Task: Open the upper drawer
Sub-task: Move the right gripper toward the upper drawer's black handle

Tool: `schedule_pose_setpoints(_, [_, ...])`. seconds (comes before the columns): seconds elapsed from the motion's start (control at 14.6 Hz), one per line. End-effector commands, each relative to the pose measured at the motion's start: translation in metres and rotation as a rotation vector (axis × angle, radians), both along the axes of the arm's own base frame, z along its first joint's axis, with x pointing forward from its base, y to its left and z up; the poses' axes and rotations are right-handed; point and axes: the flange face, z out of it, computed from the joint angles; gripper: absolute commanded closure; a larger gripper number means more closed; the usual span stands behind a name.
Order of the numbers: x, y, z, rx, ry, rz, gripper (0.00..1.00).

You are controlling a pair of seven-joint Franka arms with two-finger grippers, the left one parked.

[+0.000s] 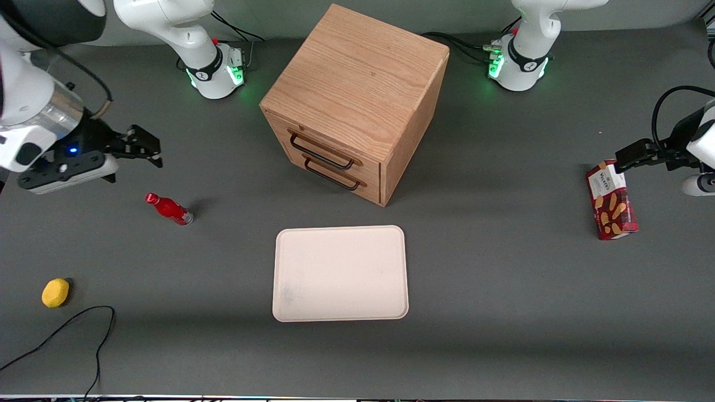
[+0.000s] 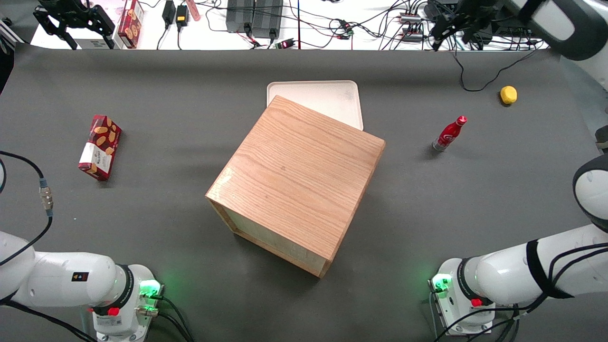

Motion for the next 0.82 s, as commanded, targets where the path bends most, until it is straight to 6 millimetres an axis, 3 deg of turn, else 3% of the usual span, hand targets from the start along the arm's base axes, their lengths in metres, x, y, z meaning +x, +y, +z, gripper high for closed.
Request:
schedule_pose_setpoints(0.0, [0.003,0.040,-0.005,0.009,-0.001,0.055,0.00])
schedule_pose_setpoints(0.34, [0.003,0.114,-0.023,-0.001,0.012,0.212,0.00])
schedule_pose_setpoints(0.75, [-0.002,0.170,-0.048,-0.006,0.011,0.426,0.00])
